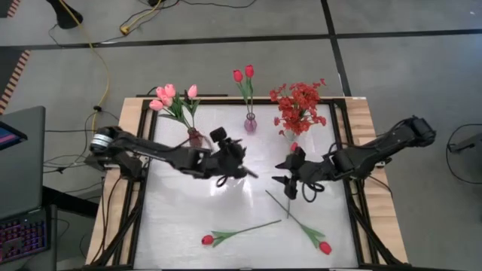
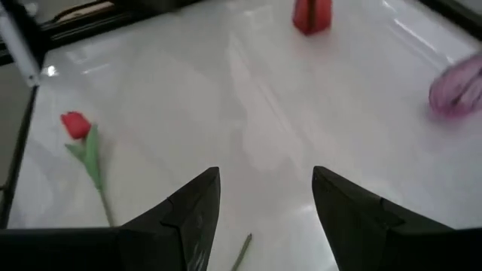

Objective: Sort flowers into vase by color
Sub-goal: Put the red tulip into the purple vase

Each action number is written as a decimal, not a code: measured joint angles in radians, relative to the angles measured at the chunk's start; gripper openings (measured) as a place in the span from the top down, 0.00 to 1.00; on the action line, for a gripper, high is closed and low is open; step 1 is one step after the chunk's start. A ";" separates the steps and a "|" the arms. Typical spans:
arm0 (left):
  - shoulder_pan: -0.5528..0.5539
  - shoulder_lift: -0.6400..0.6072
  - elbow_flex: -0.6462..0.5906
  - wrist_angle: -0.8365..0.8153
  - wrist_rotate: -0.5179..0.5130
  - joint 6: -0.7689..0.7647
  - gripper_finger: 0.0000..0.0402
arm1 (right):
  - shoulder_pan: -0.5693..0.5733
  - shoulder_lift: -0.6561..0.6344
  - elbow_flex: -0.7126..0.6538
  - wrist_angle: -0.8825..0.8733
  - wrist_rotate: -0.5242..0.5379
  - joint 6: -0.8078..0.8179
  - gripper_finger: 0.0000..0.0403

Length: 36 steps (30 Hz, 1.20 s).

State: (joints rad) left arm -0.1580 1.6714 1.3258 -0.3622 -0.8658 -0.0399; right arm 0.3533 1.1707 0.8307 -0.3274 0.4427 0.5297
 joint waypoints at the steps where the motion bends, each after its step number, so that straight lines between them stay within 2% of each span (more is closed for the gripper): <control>1: -0.010 -0.030 -0.045 0.053 0.031 0.013 0.66 | -0.006 0.010 0.000 0.002 0.000 0.026 0.41; 6: -0.033 -0.203 -0.362 0.469 0.293 0.082 0.66 | -0.035 0.083 0.000 -0.020 -0.082 0.220 0.41; 10: -0.047 -0.273 -0.598 0.862 0.500 0.085 0.66 | -0.049 0.165 0.042 -0.178 -0.133 0.442 0.41; 12: -0.057 -0.276 -0.688 1.021 0.523 0.098 0.66 | -0.049 0.213 0.078 -0.313 -0.151 0.556 0.41; 15: -0.061 -0.260 -0.780 1.172 0.518 0.112 0.66 | -0.047 0.285 0.129 -0.473 -0.174 0.727 0.41; 18: -0.061 -0.243 -0.821 1.231 0.519 0.121 0.66 | -0.046 0.352 0.142 -0.546 -0.228 0.861 0.41; 21: -0.062 -0.229 -0.825 1.227 0.522 0.126 0.66 | -0.051 0.411 0.142 -0.540 -0.264 0.915 0.41; 29: -0.068 -0.230 -0.824 1.206 0.609 0.108 0.66 | -0.099 0.499 0.143 -0.530 -0.281 0.907 0.41; 36: -0.067 -0.230 -0.824 1.162 0.678 0.045 0.66 | -0.123 0.505 0.143 -0.532 -0.278 0.879 0.44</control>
State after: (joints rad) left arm -0.2253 1.4414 0.5022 0.7996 -0.1876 0.0047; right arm 0.2305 1.6760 0.9733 -0.8599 0.1643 1.4090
